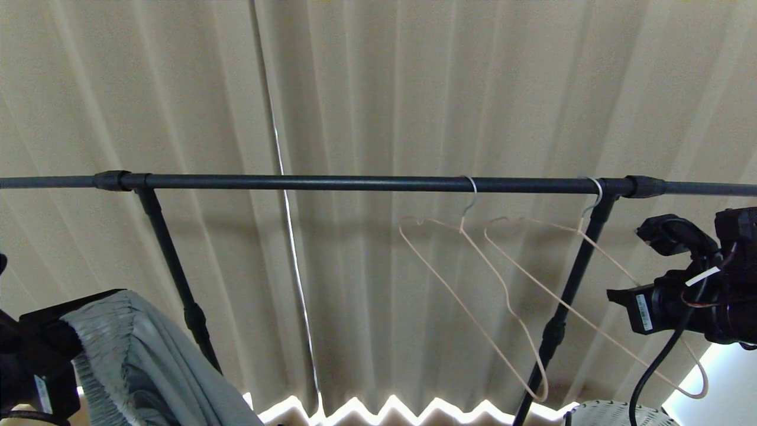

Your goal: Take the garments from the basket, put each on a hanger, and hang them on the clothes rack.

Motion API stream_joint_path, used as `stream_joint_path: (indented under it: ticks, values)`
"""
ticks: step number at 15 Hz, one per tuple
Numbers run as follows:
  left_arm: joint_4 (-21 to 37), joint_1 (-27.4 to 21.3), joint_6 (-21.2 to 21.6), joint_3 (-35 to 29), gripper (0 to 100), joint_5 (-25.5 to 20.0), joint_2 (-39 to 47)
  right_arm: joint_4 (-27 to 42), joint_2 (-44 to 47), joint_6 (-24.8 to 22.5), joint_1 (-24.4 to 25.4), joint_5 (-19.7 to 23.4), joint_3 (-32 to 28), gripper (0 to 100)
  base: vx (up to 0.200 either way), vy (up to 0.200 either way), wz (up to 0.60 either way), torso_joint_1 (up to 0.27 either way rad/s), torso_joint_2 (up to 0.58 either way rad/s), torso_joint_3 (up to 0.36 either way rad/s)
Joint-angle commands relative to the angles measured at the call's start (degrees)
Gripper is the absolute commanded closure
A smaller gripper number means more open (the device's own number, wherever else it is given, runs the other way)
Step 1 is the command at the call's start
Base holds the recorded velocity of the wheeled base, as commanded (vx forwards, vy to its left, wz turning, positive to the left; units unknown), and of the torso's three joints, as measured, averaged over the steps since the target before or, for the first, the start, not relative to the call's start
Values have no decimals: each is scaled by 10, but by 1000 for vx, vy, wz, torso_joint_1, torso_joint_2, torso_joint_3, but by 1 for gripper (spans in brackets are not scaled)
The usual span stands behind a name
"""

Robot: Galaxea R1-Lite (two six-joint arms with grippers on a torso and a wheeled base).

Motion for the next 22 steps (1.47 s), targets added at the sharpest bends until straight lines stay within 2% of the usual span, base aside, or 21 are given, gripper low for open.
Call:
stream_joint_path:
  ticks: [1,6,10,13,22]
  values:
    - [0,0,1,1,100,0,0,-1,-29,1,0,1,-4,100,0,0,0,0,0,0]
    - [-1,0,2,6,100,0,1,-1,-80,2,1,2,1,100,0,0,0,0,0,0]
    - [0,0,12,5,100,0,1,-1,-132,2,21,2,34,100,0,0,0,0,0,0]
    - [0,0,15,5,100,0,1,-1,-180,0,48,1,65,100,-200,0,0,9,2,1]
    - [-1,1,15,9,100,0,1,-1,-207,0,49,-1,66,100,-200,0,0,-2,1,3]
